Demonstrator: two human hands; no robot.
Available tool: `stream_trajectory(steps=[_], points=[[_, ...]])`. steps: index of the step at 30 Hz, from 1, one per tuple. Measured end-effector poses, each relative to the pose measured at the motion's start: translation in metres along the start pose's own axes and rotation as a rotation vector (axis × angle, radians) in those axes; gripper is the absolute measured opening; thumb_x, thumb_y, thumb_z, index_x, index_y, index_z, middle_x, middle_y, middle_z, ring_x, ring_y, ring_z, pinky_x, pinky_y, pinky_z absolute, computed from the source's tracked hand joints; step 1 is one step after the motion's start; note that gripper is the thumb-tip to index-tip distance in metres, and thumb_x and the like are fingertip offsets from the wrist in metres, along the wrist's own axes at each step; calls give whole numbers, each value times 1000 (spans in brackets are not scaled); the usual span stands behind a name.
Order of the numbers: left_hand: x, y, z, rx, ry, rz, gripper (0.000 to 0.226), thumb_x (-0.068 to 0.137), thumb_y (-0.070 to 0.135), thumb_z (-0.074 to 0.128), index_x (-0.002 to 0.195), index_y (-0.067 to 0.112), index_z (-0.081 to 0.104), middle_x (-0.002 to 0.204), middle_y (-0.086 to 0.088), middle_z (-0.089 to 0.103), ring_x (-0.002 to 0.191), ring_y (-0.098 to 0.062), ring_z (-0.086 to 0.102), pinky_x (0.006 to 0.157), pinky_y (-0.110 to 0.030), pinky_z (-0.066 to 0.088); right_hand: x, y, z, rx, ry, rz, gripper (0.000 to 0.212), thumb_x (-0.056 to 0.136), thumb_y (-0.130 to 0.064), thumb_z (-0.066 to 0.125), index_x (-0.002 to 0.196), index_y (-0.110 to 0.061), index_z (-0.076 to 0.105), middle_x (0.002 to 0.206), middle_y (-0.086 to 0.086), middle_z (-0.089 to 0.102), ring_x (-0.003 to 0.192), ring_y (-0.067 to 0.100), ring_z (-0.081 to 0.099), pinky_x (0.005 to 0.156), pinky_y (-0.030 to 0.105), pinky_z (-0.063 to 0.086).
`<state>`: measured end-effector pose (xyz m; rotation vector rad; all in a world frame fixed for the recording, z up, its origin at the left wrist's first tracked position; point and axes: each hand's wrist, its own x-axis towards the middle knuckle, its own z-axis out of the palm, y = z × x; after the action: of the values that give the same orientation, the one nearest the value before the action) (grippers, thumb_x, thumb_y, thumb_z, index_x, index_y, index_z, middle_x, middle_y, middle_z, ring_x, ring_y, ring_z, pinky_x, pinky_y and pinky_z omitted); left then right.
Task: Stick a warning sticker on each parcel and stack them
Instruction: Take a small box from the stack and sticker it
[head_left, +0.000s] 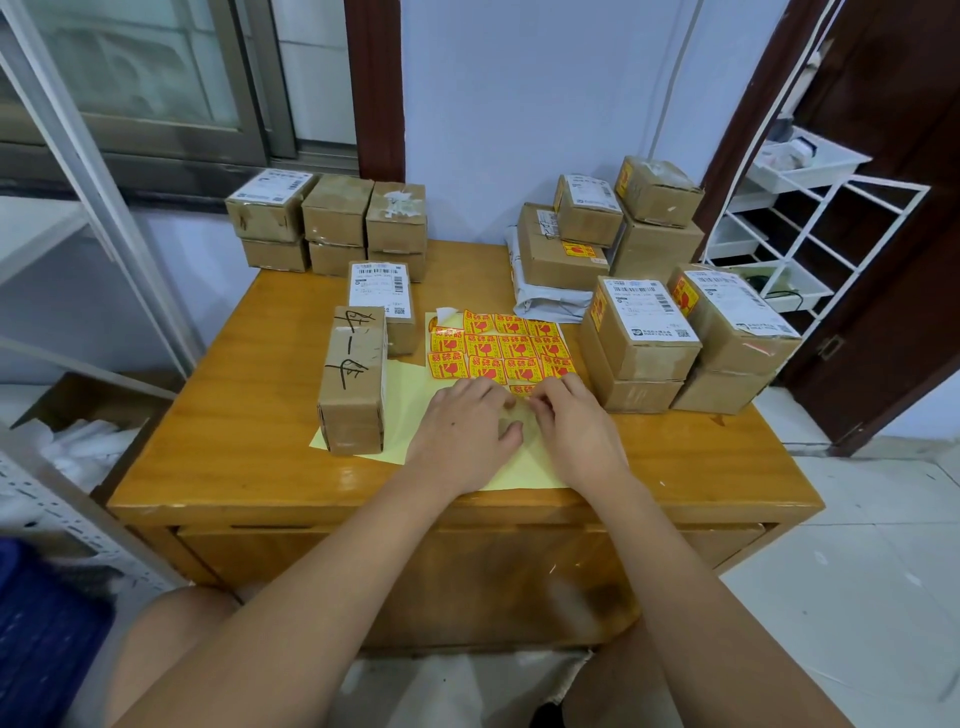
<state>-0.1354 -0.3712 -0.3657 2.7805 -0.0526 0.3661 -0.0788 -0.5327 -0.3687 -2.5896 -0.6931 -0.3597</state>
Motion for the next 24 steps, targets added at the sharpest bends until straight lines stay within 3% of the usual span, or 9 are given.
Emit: stream_trajectory(steps=[12,24], points=[[-1,2,-2,-6,-4,-6,40,102,48,46,134,28,58,131,11,55,125,-13,45,111,-37,35,-1,2,1,53,55,10,15,106,-29,46,104,-19,57,101,-4,52,78,17,54,61,37,49],[-1,2,-3,-12,-11,-14,40,102,48,45,135,28,59,133,12,54,127,-12,44,112,-36,33,-3,2,-1,70,97,-13,15,106,-26,47,107,-17,59,103,-4,54,77,16,55,61,37,50]])
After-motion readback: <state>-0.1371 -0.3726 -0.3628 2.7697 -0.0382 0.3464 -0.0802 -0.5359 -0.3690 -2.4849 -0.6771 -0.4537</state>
